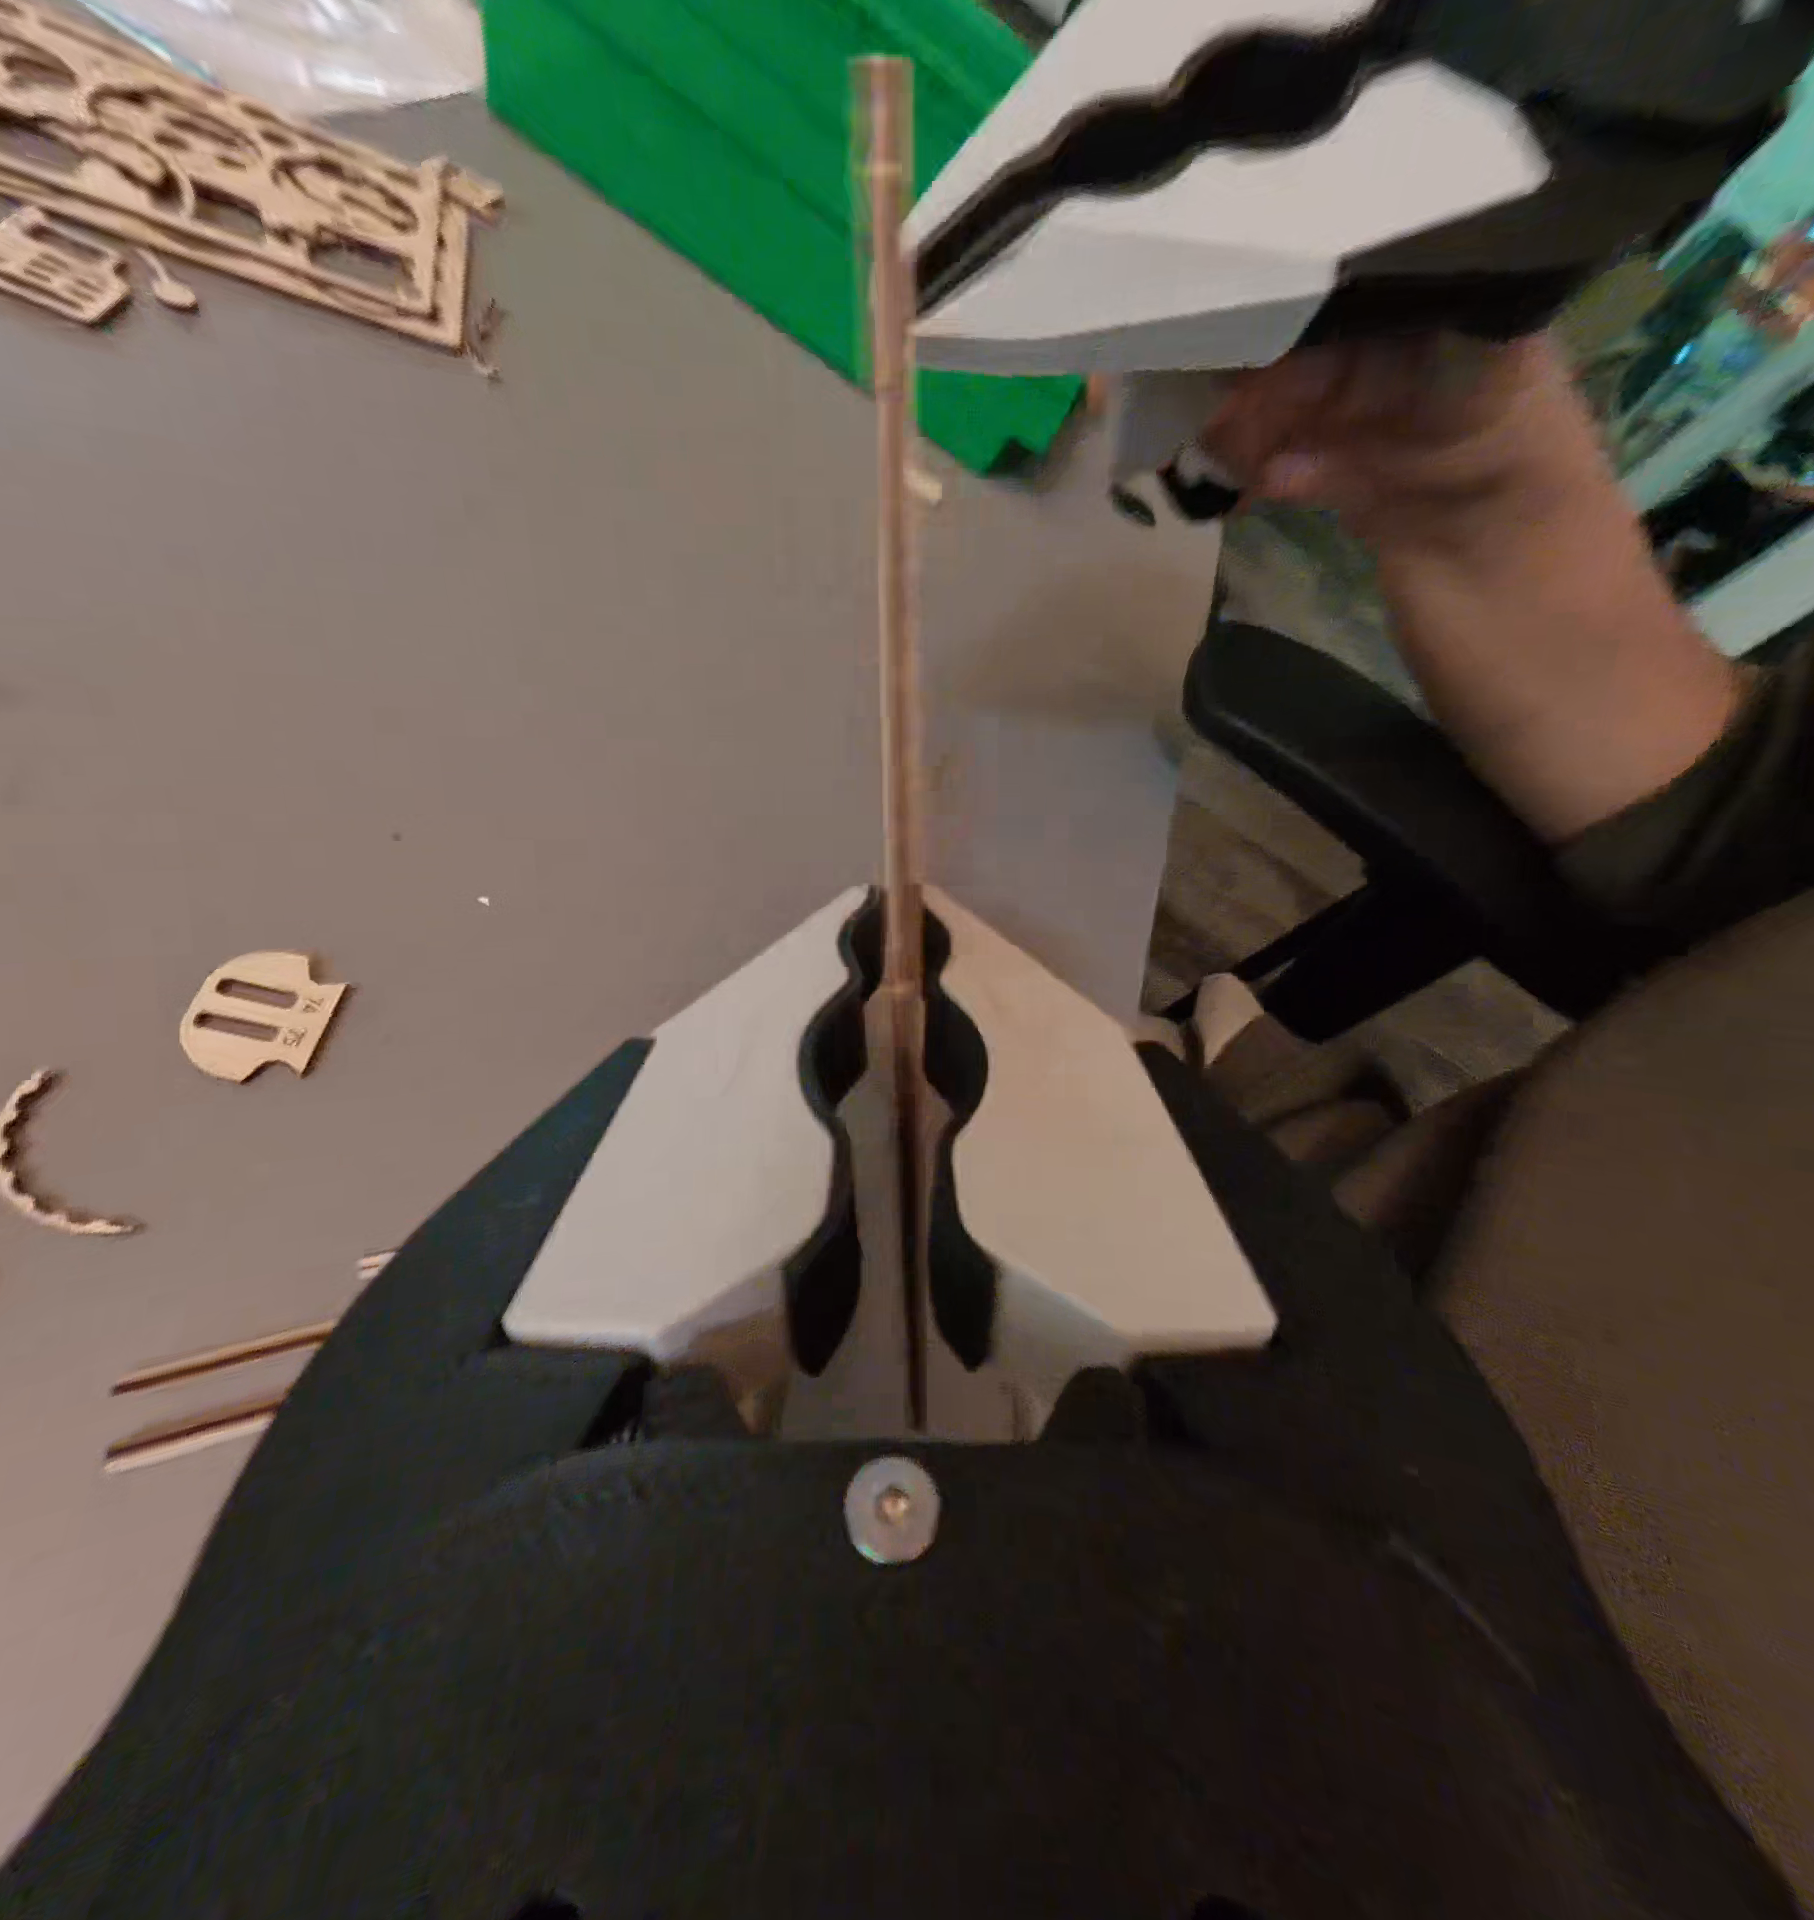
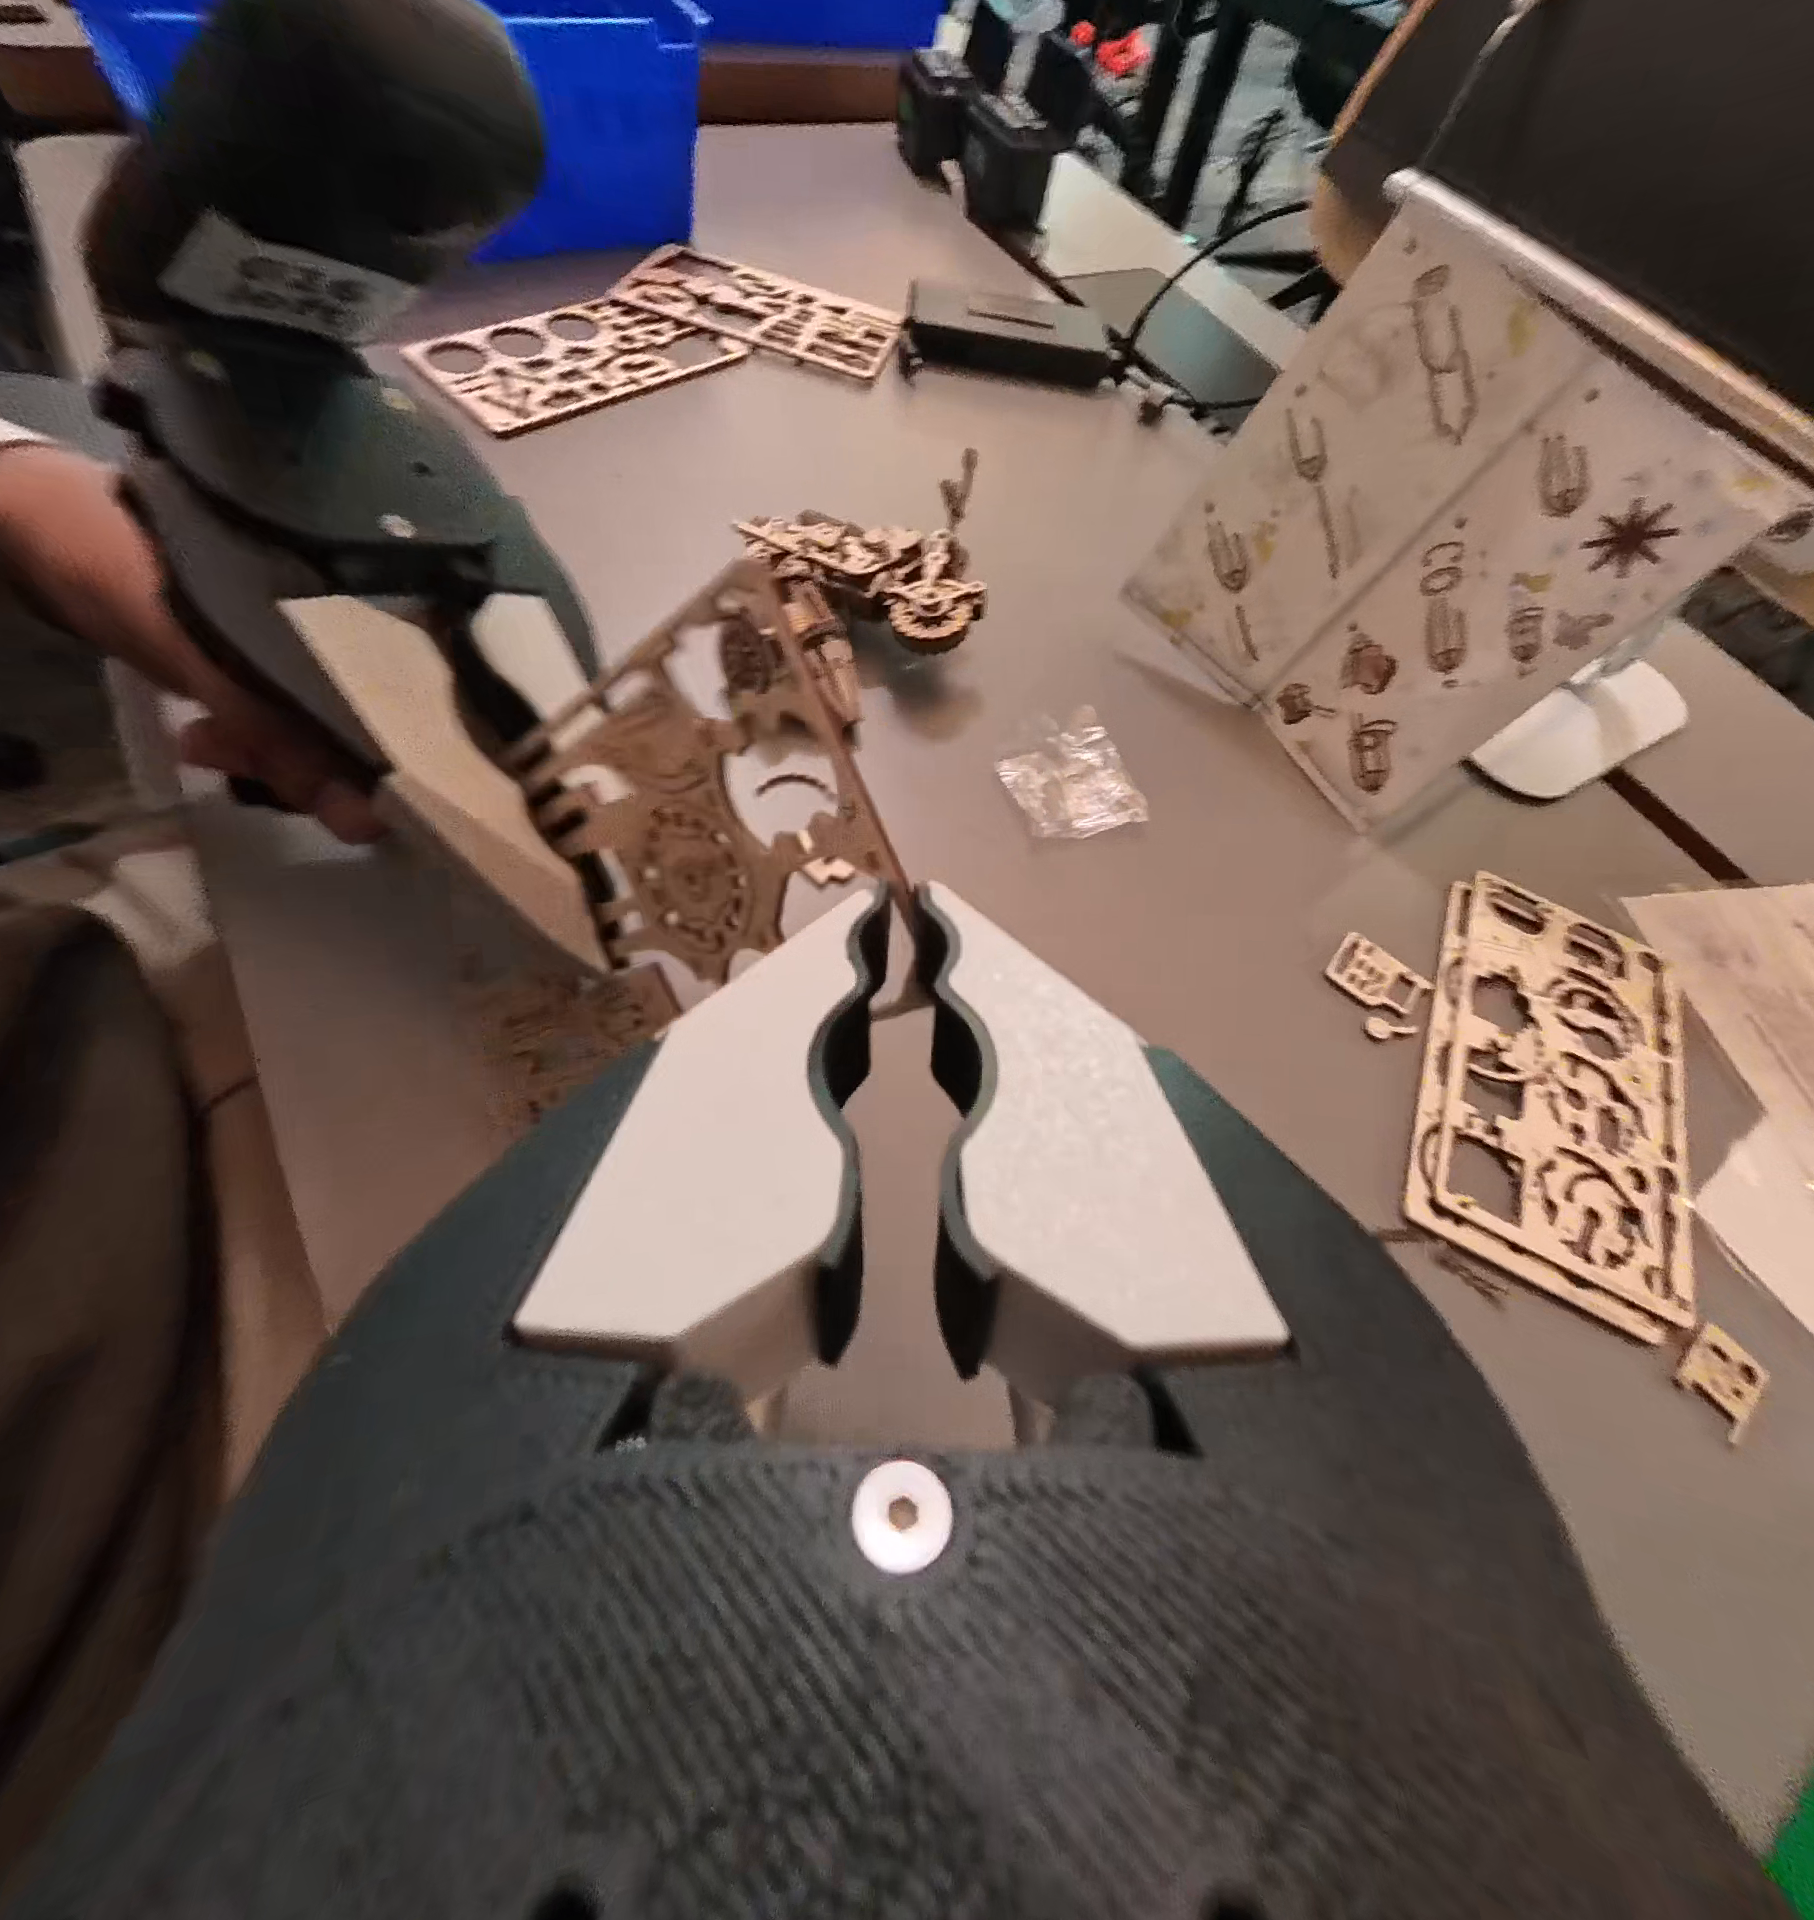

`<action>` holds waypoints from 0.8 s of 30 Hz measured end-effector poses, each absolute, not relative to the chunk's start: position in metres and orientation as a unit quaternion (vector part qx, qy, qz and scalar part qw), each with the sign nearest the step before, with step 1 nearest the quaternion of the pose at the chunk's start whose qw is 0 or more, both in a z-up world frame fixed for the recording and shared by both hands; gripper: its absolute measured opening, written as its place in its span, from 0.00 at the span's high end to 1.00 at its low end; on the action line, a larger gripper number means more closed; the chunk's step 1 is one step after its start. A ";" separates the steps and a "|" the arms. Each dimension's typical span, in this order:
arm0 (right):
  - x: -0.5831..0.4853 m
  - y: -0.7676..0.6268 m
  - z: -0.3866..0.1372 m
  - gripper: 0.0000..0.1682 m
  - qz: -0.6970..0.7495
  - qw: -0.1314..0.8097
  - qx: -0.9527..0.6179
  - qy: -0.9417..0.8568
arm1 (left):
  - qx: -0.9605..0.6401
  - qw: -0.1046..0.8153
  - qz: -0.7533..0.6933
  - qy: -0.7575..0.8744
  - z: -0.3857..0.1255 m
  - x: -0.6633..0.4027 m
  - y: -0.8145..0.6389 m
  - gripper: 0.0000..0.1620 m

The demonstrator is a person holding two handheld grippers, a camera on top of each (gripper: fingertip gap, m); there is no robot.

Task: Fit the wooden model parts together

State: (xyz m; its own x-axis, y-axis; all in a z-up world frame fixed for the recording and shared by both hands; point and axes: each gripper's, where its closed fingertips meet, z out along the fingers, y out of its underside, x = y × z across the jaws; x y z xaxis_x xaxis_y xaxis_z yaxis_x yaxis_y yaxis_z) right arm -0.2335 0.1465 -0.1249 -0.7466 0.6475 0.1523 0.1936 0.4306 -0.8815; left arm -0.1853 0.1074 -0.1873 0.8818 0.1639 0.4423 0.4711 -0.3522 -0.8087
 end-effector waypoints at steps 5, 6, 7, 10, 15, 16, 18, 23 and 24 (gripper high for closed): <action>-0.242 0.152 -0.126 0.73 0.486 0.300 -0.282 -0.771 | -0.709 0.617 -0.209 -0.271 -0.153 -0.204 0.095 1.00; -0.242 0.149 -0.129 0.69 0.494 0.288 -0.296 -0.765 | -0.671 0.640 -0.238 -0.291 -0.143 -0.210 0.090 1.00; -0.239 0.142 -0.134 0.67 0.508 0.263 -0.310 -0.760 | -0.632 0.660 -0.261 -0.311 -0.134 -0.218 0.084 1.00; -0.221 0.104 -0.147 0.66 0.554 0.129 -0.329 -0.754 | -0.568 0.685 -0.296 -0.347 -0.126 -0.233 0.072 1.00; -0.200 0.054 -0.159 0.84 0.576 -0.034 -0.333 -0.746 | -0.546 0.691 -0.323 -0.346 -0.125 -0.233 0.069 0.89; -0.199 0.050 -0.159 0.89 0.583 -0.051 -0.334 -0.739 | -0.545 0.691 -0.325 -0.345 -0.125 -0.233 0.068 0.87; -0.199 0.048 -0.152 0.98 0.609 -0.078 -0.337 -0.713 | -0.546 0.693 -0.327 -0.340 -0.126 -0.234 0.065 0.81; -0.210 0.061 -0.142 0.99 0.644 -0.108 -0.368 -0.662 | -0.581 0.680 -0.319 -0.313 -0.133 -0.229 0.065 0.78; -0.210 0.062 -0.141 0.99 0.649 -0.121 -0.372 -0.653 | -0.585 0.679 -0.320 -0.308 -0.133 -0.226 0.066 0.78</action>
State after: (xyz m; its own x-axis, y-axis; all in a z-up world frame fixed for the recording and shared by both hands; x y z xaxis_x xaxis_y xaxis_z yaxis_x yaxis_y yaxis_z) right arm -0.2099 0.0622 -0.1409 -0.6947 0.3284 -0.6399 0.6418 -0.1188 -0.7577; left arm -0.2264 0.0659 -0.1332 0.6057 -0.0734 0.7923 0.7944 0.1112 -0.5971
